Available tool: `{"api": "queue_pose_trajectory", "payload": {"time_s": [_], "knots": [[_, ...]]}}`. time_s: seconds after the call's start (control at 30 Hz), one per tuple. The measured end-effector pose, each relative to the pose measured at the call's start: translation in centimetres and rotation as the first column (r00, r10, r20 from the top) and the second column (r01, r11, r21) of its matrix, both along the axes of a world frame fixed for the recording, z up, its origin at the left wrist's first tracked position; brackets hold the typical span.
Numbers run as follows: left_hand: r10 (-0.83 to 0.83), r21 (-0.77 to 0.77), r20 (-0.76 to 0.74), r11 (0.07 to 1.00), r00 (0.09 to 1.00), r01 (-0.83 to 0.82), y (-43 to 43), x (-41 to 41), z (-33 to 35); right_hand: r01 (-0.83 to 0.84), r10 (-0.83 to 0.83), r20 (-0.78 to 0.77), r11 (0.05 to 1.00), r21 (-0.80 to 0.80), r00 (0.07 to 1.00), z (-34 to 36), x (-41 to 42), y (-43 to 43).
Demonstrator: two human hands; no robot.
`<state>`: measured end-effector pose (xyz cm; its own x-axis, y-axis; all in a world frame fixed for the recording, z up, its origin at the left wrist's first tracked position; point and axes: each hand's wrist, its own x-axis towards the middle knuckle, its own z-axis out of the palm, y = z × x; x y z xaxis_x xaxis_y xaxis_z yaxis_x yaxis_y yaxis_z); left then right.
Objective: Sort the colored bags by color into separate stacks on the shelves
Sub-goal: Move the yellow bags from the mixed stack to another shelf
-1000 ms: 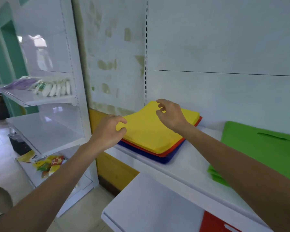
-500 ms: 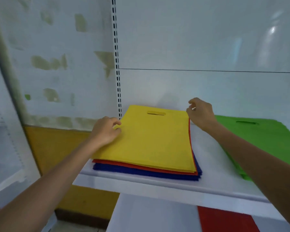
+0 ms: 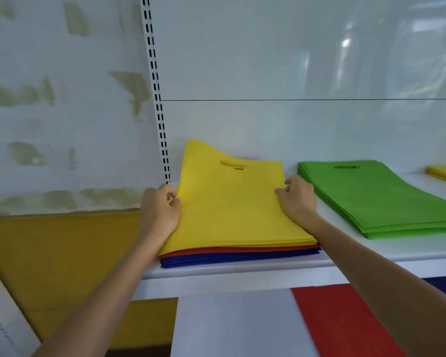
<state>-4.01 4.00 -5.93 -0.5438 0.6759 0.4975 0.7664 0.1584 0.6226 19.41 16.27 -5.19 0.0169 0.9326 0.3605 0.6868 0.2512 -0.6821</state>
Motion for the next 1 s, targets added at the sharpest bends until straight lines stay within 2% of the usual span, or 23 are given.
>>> {"api": "queue_pose_trajectory", "payload": {"time_s": [0.17,0.27,0.37,0.47,0.57,0.67,0.77,0.87,1.0], "knots": [[0.002,0.109,-0.037,0.994,0.999,0.002,-0.9,0.6,0.2,-0.001,0.003,-0.054,0.999,0.041,0.999,-0.2,0.1,-0.1],[0.058,0.143,-0.144,0.989,0.988,-0.037,-1.1,0.7,0.4,-0.008,0.012,-0.113,0.999,0.039,0.994,-0.4,0.4,0.1],[0.101,0.166,-0.28,0.985,0.955,-0.055,-1.1,1.0,0.8,-0.016,0.025,-0.061,0.988,0.151,0.998,-0.3,0.3,0.1],[0.081,0.195,-0.268,0.98,0.96,-0.028,-1.1,1.2,1.8,-0.051,0.073,-0.078,0.966,0.252,0.994,1.0,0.6,-0.3],[-0.018,0.256,-0.251,0.963,0.968,0.084,-0.9,2.5,3.6,-0.071,0.123,-0.165,0.954,0.29,0.979,3.0,3.1,-0.7],[-0.188,0.265,-0.277,0.928,0.942,0.263,0.3,6.6,5.1,-0.026,0.087,-0.157,0.934,0.357,0.984,4.9,8.3,-0.7],[-0.365,0.259,-0.314,0.855,0.876,0.449,1.9,13.5,5.5,0.081,-0.031,-0.139,0.926,0.37,0.99,5.9,15.9,-0.5],[-0.479,0.269,-0.296,0.788,0.826,0.553,4.2,21.5,5.4,0.184,-0.166,-0.083,0.924,0.336,0.983,6.1,24.6,-1.7],[-0.638,0.239,-0.343,0.65,0.689,0.721,7.6,33.2,4.7,0.354,-0.374,-0.01,0.87,0.342,0.928,5.9,37.6,-4.6]]}}
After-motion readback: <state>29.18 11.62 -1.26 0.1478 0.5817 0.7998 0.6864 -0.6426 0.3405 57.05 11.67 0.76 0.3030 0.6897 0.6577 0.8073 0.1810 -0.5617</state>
